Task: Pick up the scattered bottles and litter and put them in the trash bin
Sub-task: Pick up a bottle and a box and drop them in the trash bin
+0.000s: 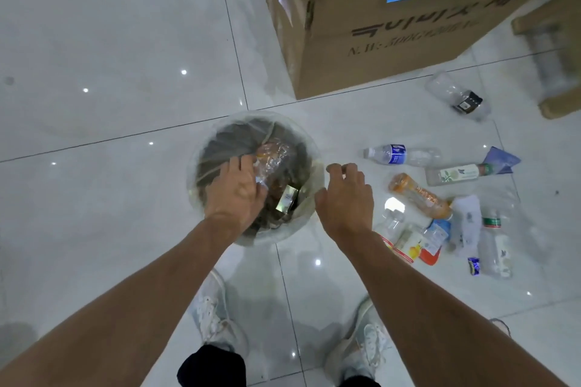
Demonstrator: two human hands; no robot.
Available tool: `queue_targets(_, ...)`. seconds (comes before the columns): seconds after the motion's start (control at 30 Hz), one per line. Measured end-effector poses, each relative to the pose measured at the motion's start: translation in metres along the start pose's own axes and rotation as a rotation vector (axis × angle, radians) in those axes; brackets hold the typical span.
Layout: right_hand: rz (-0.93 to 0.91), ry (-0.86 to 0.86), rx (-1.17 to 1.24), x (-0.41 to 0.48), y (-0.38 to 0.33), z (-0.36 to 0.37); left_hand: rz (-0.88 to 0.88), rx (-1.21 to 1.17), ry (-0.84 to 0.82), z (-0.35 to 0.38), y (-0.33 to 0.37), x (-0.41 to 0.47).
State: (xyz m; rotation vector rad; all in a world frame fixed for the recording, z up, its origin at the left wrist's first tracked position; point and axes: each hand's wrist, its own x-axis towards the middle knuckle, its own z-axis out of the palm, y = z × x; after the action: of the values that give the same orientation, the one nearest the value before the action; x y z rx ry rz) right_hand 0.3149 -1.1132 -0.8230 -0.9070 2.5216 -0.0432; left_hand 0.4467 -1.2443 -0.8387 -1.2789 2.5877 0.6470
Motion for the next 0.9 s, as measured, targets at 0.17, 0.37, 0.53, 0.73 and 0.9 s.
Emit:
queue_targets(0.17,0.087,-0.03,0.011,-0.014,0.061,-0.001,0.097,-0.081,0.022,0.018,0.068,0.001)
queue_targets(0.37,0.246,-0.064,0.033,-0.031,0.148,0.015,0.293,-0.006,0.059,0.061,0.151,-0.006)
queue_targets(0.53,0.317,-0.11,0.087,-0.037,0.204,0.045,0.327,0.042,-0.073,0.122,0.174,-0.009)
queue_targets(0.73,0.275,-0.17,0.083,-0.019,0.237,0.11,0.139,0.16,-0.26,0.213,0.148,-0.002)
queue_targets(0.9,0.243,-0.19,0.068,0.008,0.243,0.177,0.15,0.241,-0.305,0.287,0.136,0.011)
